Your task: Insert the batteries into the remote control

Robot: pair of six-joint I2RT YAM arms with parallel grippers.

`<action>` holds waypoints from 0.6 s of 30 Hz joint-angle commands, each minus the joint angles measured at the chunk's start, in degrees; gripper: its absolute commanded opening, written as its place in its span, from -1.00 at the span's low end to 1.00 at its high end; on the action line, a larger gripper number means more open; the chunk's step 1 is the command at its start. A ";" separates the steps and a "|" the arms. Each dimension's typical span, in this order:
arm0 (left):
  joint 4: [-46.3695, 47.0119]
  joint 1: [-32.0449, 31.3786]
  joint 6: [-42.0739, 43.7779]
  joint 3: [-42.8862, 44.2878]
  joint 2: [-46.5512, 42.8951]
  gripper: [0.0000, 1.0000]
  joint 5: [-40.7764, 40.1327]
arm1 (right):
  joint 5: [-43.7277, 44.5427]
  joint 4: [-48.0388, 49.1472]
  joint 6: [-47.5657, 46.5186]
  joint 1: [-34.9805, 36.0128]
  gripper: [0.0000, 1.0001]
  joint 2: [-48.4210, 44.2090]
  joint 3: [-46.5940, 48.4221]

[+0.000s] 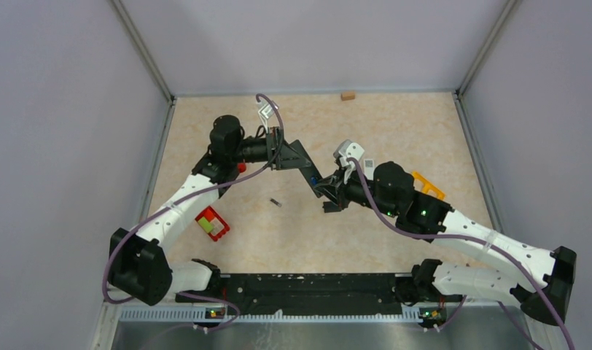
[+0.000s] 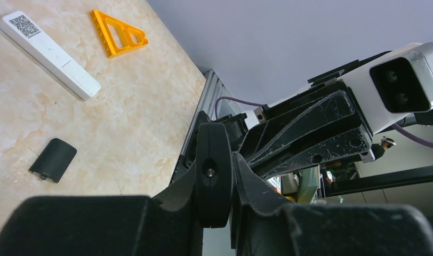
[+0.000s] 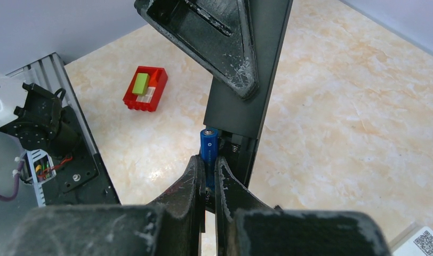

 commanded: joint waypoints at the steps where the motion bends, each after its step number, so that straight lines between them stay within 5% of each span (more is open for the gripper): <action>1: 5.65 0.63 -1.58 -0.23 -0.34 -1.00 0.62 | -0.39 0.10 1.00 0.94 -0.93 -1.45 2.30; 18: 6.11 0.81 -1.75 -1.03 -0.70 -1.00 0.50 | 1.32 0.88 4.41 0.95 -0.41 -1.85 4.31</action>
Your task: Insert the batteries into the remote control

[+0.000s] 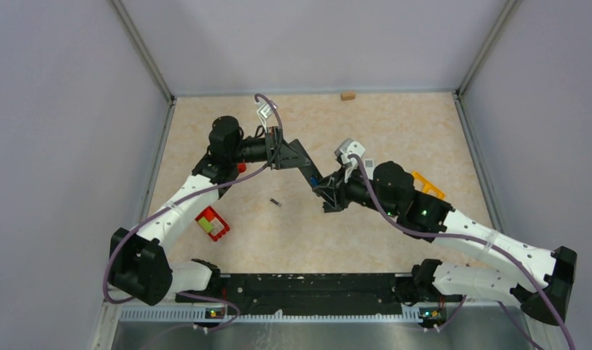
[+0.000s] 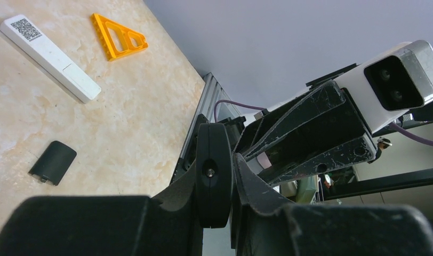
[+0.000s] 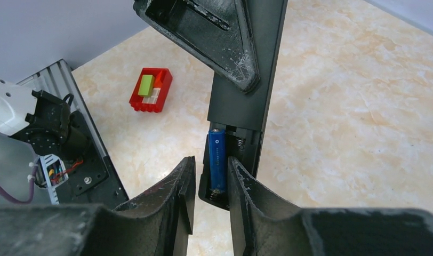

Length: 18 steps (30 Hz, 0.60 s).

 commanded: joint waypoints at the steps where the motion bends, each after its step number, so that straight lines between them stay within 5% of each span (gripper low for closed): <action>1: 3.56 0.33 0.04 -0.18 -0.72 -1.00 0.35 | 0.67 2.24 1.75 0.80 -0.41 -1.91 4.01; 13: 3.45 0.41 0.61 -0.50 -0.65 -1.00 -0.84 | 4.78 2.60 7.07 0.77 -0.57 -1.86 4.40; 18: 4.67 0.50 0.98 -1.39 -1.45 -1.00 -6.05 | 12.78 1.39 18.86 0.76 -0.23 -3.25 5.04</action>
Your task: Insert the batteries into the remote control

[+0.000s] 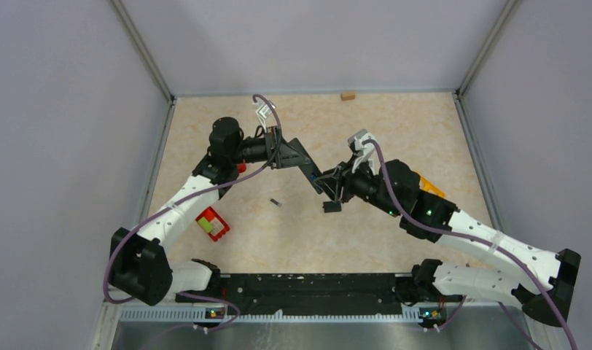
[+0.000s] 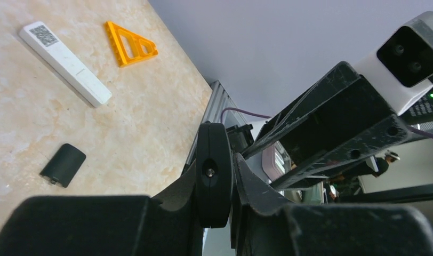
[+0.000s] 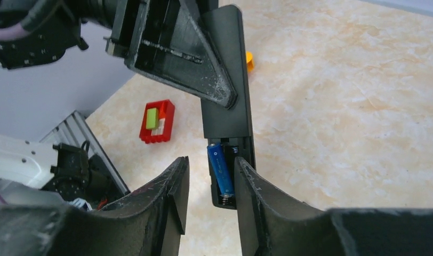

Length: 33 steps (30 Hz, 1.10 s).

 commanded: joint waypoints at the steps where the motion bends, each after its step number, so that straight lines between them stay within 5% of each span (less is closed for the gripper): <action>1: 5.10 0.56 0.82 -1.38 -1.66 -1.00 -5.48 | 9.54 0.46 13.38 0.63 -0.16 -3.07 3.38; 5: 6.55 0.79 0.21 -2.10 -2.37 -1.00 -9.46 | 17.96 -4.93 29.17 0.63 0.20 -6.10 1.59; 11: 13.18 0.90 -4.40 -4.24 -3.83 -1.00 -11.12 | 15.07 -2.66 43.81 0.58 0.65 -6.84 -2.88; 23: 20.82 0.94 -10.93 -6.93 -5.62 -1.00 -10.18 | 10.21 18.33 52.57 0.42 0.72 -4.82 -11.48; 33: 23.30 0.98 -12.72 -7.04 -6.40 -1.00 -7.32 | 7.11 17.03 51.24 -2.59 0.72 -1.34 -8.24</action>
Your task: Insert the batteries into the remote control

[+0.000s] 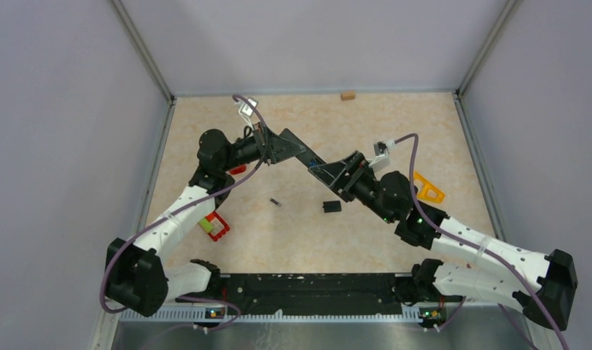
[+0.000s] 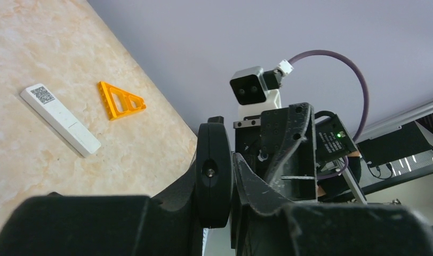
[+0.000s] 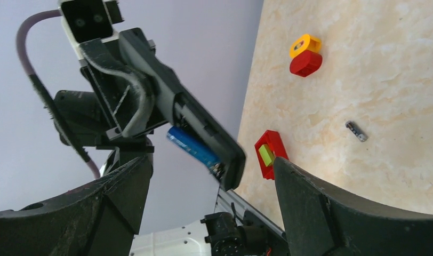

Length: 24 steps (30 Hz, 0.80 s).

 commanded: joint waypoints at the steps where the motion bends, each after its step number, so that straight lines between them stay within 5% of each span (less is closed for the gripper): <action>1: 4.18 0.30 -1.01 -0.16 -2.22 -1.00 2.07 | -1.47 1.96 -0.84 -1.60 0.72 1.02 3.35; 24: -0.69 0.30 1.04 0.60 -1.51 -1.00 4.29 | -6.22 2.71 -5.06 -3.73 0.62 5.31 6.67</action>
